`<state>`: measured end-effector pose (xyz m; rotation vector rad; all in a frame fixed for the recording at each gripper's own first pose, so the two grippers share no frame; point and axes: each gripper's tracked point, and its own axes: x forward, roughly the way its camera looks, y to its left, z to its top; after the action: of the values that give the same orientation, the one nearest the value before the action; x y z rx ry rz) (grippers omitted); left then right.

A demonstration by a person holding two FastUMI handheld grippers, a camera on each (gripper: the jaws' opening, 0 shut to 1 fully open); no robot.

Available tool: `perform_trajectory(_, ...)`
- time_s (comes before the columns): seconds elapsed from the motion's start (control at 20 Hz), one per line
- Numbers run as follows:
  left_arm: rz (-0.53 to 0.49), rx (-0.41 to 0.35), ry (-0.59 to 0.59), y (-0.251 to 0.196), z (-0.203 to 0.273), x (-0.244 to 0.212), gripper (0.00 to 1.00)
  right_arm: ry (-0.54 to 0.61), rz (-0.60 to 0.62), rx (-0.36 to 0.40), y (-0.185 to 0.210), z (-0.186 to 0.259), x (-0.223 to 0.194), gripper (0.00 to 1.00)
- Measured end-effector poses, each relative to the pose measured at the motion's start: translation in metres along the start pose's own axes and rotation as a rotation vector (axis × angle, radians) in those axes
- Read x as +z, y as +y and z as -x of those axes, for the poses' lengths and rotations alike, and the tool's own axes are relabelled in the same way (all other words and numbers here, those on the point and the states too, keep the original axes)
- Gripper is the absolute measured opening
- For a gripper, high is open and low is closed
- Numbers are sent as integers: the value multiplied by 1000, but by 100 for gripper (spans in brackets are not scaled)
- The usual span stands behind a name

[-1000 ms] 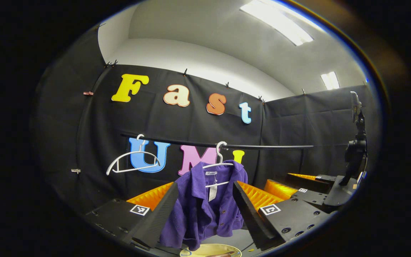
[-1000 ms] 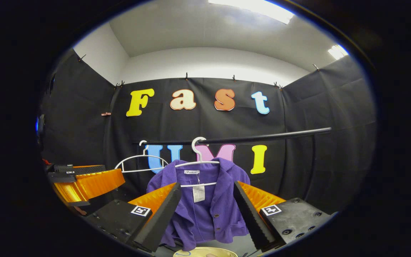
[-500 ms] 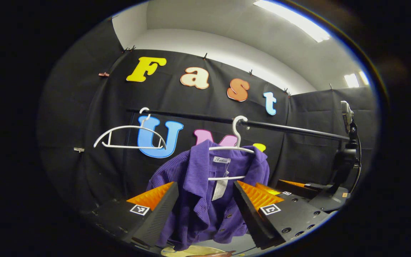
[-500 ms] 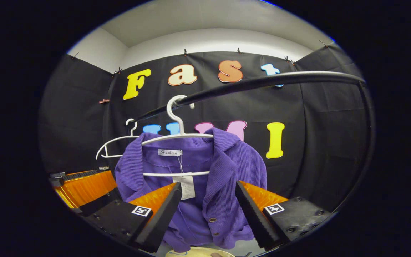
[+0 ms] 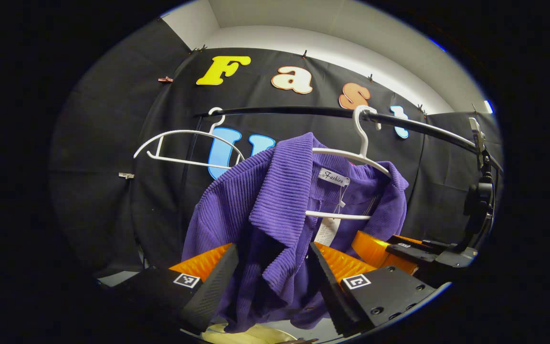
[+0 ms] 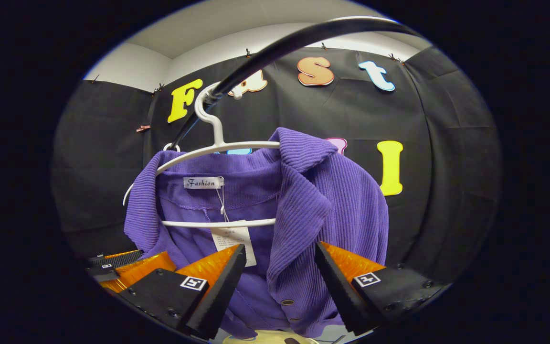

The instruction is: Grasp the clothes on the hanger with both hands and then place them into the laundry hamper below.

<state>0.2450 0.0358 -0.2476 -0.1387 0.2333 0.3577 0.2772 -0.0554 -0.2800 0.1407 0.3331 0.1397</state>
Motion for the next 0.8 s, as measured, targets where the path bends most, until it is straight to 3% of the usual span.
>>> perform_trajectory(0.2,-12,66,-18,6,-23,-1,93,31,-37,-11,-11,-26,-8,95)
perform_trajectory(0.35,-27,105,-21,15,-43,-2,93,29,-59,-8,-21,-41,-8,86)
perform_trajectory(0.4,-26,102,-10,15,-49,-4,87,29,-71,-2,-24,-46,-7,82)
perform_trajectory(0.5,-50,152,-9,28,-55,-2,59,47,-99,29,-27,-57,-9,68)
perform_trajectory(0.6,-81,192,-9,38,-60,1,31,33,-129,16,-46,-72,-6,36)
perform_trajectory(0.65,-91,178,-7,34,-64,0,16,30,-144,29,-49,-77,-3,20)
perform_trajectory(0.8,-103,179,9,40,-64,3,13,22,-123,56,-63,-69,1,19)
